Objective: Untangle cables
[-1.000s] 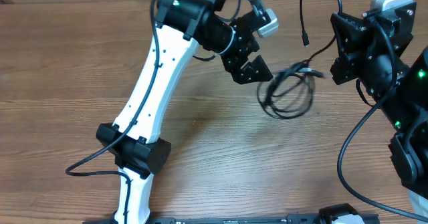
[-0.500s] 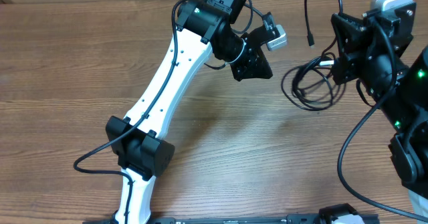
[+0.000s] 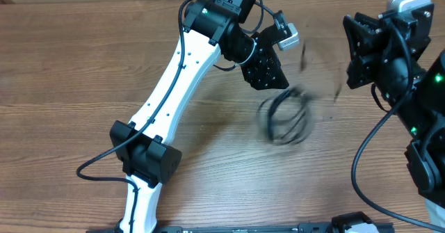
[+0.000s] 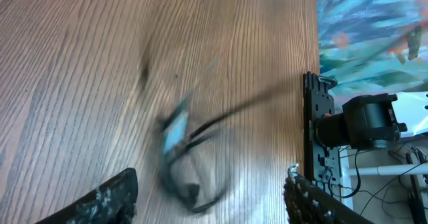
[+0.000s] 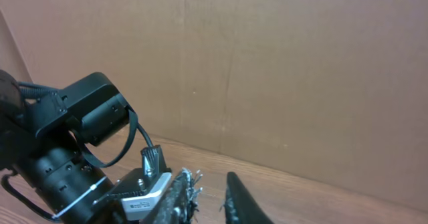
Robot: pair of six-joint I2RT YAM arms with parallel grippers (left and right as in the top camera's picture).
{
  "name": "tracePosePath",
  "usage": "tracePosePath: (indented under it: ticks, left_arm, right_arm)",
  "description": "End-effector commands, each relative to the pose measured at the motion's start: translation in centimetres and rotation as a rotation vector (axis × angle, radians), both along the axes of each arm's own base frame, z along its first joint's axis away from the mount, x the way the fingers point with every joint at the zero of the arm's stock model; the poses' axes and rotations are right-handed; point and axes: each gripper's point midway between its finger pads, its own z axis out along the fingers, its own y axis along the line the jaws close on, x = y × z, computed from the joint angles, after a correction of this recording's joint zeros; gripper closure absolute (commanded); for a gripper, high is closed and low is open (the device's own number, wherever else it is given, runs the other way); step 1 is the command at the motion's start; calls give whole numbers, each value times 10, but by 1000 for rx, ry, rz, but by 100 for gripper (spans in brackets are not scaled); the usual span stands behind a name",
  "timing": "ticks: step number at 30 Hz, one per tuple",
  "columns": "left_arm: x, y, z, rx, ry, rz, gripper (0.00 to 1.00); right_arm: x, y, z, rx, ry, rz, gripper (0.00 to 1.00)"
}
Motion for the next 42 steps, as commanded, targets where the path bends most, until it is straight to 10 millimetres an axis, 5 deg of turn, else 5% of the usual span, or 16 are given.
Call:
tracePosePath:
  ticks: [1, 4, 8, 12, 18, 20, 26, 33, 42]
  left_arm:
    - [-5, 0, 10, -15, -6, -2, 32]
    - [-4, 1, 9, -13, -2, 4, 42]
    - [-2, 5, 9, -9, 4, 16, 23]
    - [11, 15, 27, -29, 9, 93, 24]
    - [56, 67, 109, -71, -119, 434, 26]
    - [65, 99, 150, -71, -236, 610, 24]
    - [37, 156, 220, -101, -375, 907, 20]
    - [4, 178, 239, -106, -397, 968, 20]
    - [2, 179, 233, -84, -377, 966, 15]
  right_arm:
    - [-7, -4, 13, 5, -37, -13, 84]
    - [-7, -4, 13, 5, -37, -13, 84]
    - [-7, -4, 12, 5, -34, -14, 79]
    - [-1, -13, -7, -20, 35, -71, 70]
    - [35, 3, -83, -25, 301, -29, 47]
    - [56, 17, -119, 28, 430, -3, 43]
    - [96, 27, -213, 211, 764, -139, 42]
    - [82, 22, -321, 209, 1157, -314, 41]
    - [44, 15, -395, 180, 1362, -405, 41]
